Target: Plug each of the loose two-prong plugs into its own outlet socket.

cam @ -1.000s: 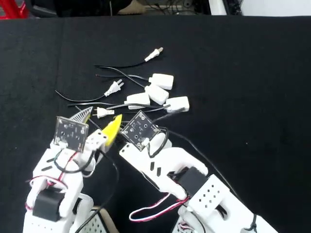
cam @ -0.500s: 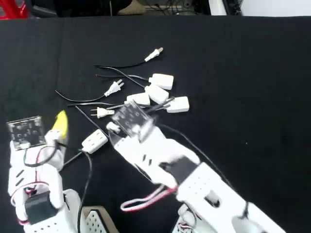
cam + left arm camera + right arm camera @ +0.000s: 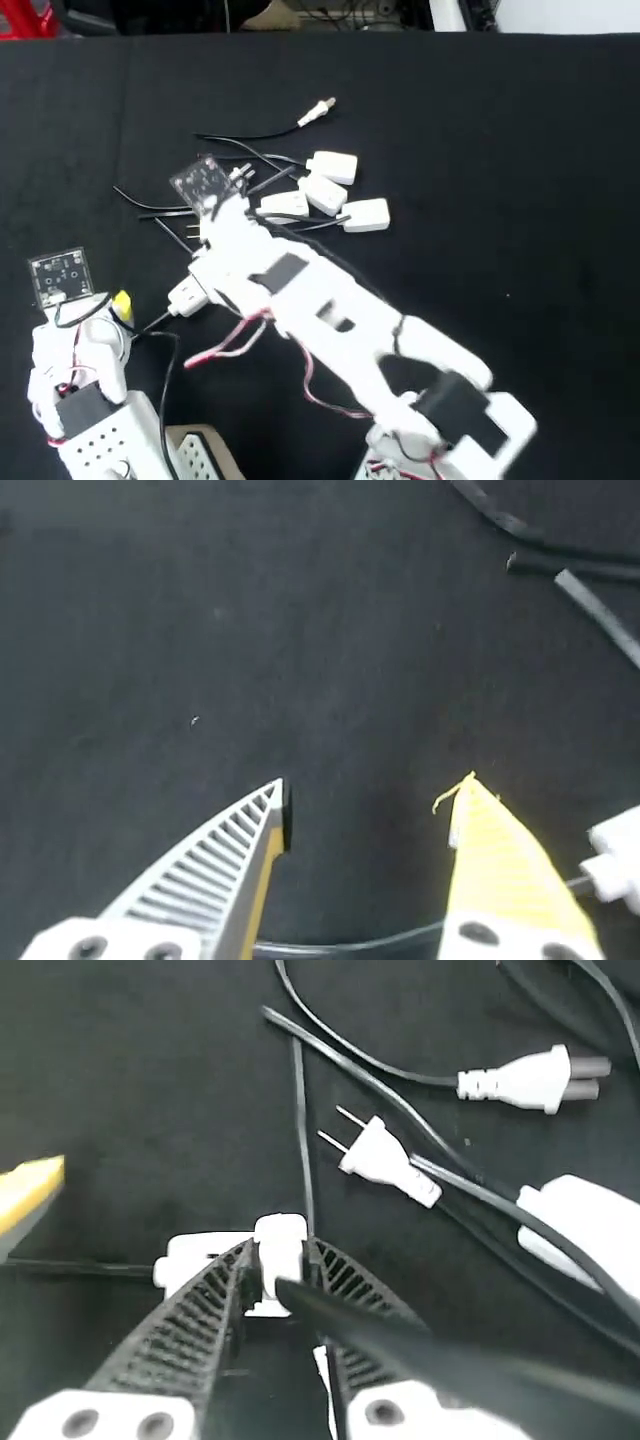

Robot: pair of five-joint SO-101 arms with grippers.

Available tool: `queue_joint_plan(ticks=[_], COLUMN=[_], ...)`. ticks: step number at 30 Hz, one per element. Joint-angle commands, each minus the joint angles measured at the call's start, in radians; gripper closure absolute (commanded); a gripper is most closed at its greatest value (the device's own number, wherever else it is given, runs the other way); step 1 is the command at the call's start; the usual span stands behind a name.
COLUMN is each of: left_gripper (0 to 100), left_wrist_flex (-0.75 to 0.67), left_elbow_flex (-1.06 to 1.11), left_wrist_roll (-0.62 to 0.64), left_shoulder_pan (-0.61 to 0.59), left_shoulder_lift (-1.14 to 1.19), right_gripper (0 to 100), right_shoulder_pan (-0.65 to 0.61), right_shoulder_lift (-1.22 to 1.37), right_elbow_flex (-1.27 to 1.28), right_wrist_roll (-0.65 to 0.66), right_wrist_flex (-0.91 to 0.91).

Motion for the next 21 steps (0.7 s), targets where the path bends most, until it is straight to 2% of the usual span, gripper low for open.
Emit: queue_joint_plan(ticks=[1, 5, 12, 17, 21], left_gripper=[73, 73, 73, 73, 73], left_wrist_flex=[-0.041, -0.041, -0.041, -0.040, -0.040], left_elbow_flex=[0.013, 0.050, 0.062, 0.062, 0.062], left_wrist_roll=[-0.020, -0.110, -0.114, -0.114, -0.114], left_shoulder_pan=[-0.024, -0.008, -0.005, -0.005, -0.005], left_shoulder_lift=[-0.006, -0.006, -0.003, 0.000, 0.002], right_gripper=[98.7, 98.7, 98.7, 98.7, 98.7], right_shoulder_pan=[0.014, 0.014, 0.012, 0.011, -0.061], right_shoulder_lift=[0.067, 0.102, 0.099, -0.001, -0.045], right_elbow_flex=[-0.102, -0.119, -0.131, -0.173, -0.108], right_wrist_roll=[-0.032, -0.032, -0.057, -0.058, -0.060], right_wrist_flex=[0.020, 0.020, 0.032, 0.180, 0.150])
